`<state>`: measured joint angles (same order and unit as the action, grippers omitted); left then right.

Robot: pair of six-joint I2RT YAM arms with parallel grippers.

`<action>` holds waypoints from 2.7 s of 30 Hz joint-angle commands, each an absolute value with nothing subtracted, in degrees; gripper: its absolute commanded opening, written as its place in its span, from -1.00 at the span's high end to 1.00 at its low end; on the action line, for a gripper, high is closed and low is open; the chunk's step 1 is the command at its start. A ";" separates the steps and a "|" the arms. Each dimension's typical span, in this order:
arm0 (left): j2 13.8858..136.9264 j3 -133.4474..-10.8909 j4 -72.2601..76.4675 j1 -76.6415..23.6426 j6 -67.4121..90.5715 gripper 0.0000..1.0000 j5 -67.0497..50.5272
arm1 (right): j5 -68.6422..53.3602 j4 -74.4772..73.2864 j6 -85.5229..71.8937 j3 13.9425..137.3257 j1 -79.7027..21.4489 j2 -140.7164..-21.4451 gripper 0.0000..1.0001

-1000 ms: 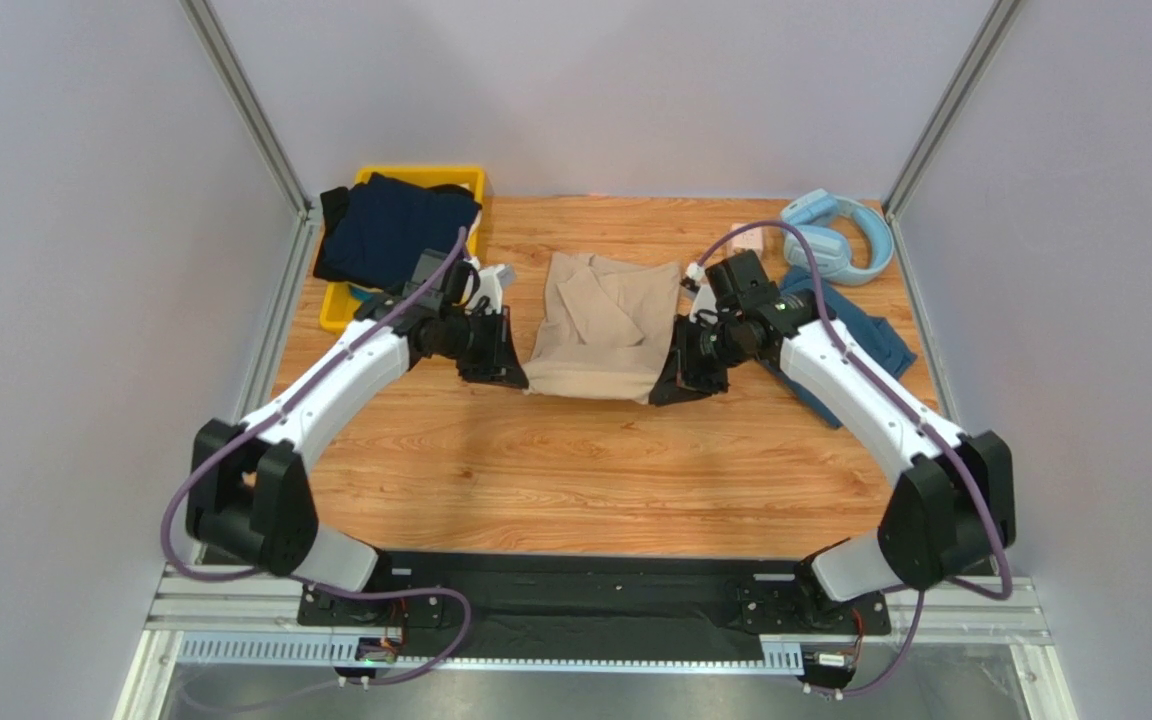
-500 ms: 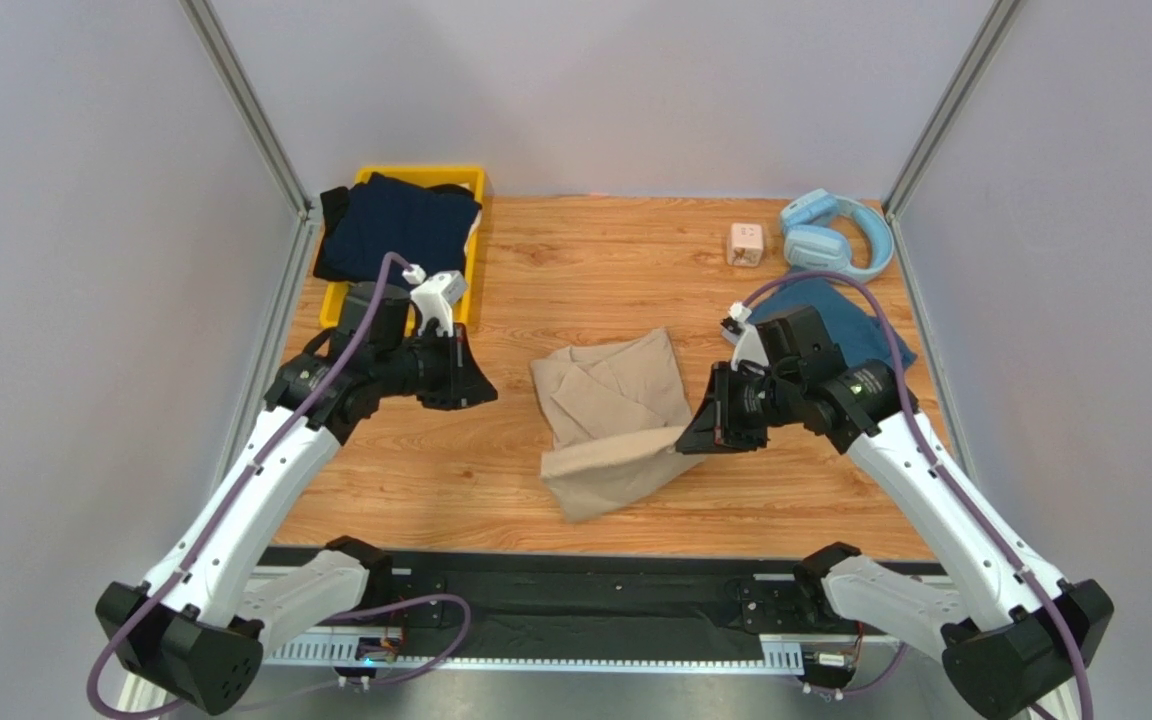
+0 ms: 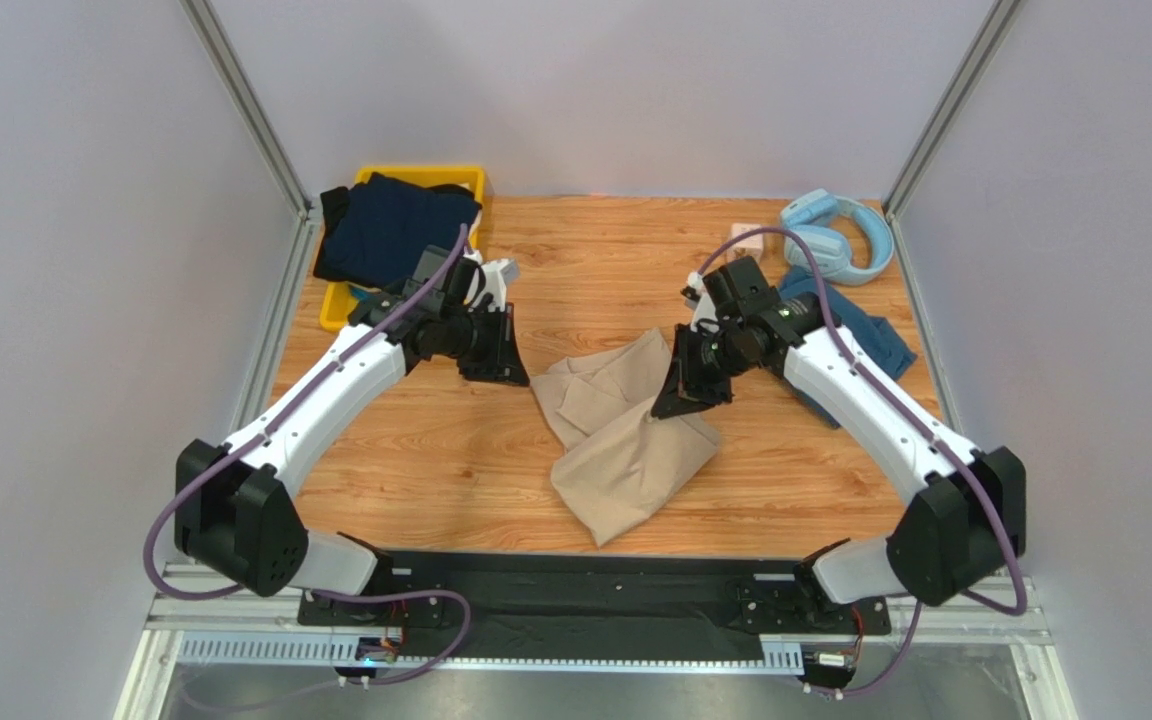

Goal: Fold and stack the t-shirts
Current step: Fold the long partially folded tshirt into a neat square

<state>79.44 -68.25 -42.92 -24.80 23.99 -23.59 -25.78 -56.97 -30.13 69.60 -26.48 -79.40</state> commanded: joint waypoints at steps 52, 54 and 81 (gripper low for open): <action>105.64 -68.73 -25.75 -26.54 20.39 0.12 -36.56 | -36.74 -56.69 -21.36 98.44 -15.82 -109.16 1.00; 106.43 -69.34 -25.40 -26.54 20.56 0.12 -36.56 | -37.00 -56.69 -21.44 98.44 -15.91 -109.42 0.99; 96.50 -76.81 -26.72 -23.56 21.62 1.00 -25.59 | -38.67 -56.95 -22.50 108.10 -15.21 -113.45 1.00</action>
